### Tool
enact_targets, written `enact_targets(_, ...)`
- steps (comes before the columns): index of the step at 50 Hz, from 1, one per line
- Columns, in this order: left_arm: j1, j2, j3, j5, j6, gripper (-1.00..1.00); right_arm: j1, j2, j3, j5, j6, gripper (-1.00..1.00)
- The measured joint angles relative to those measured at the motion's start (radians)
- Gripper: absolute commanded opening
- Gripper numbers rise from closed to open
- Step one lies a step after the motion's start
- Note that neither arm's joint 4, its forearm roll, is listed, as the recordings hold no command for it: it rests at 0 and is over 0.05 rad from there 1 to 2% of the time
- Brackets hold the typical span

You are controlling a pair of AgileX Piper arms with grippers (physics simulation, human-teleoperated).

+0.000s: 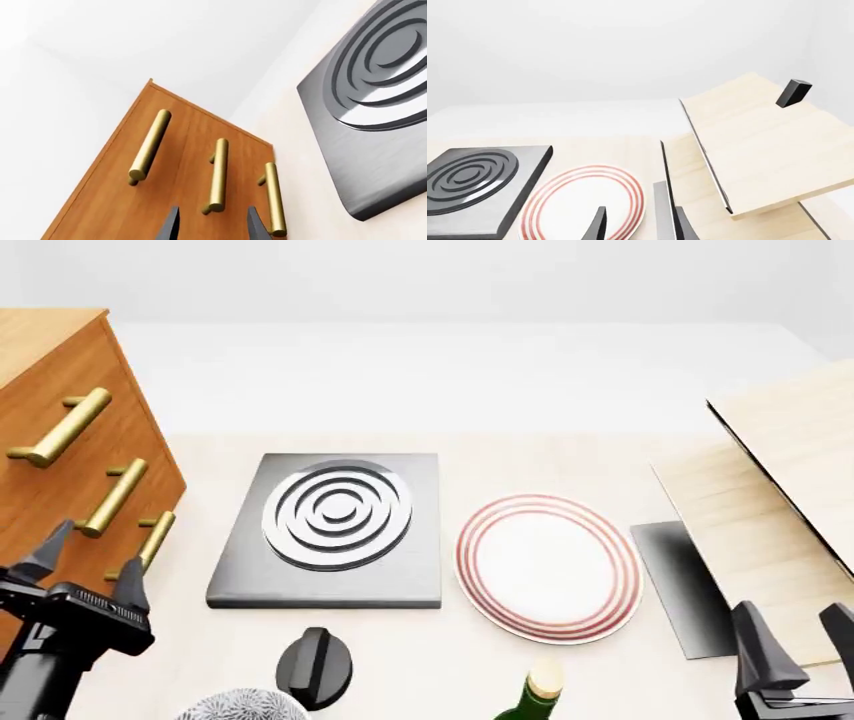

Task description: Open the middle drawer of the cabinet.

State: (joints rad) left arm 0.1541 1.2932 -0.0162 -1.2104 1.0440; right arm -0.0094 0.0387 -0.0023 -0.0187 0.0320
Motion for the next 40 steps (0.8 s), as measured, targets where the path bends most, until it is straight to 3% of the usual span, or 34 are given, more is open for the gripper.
enact_targets(40, 0.016, 0.185, -0.159, -0.009, 0.088, 1.00, 0.000, 0.000, 0.000, 0.000, 0.000, 1.00)
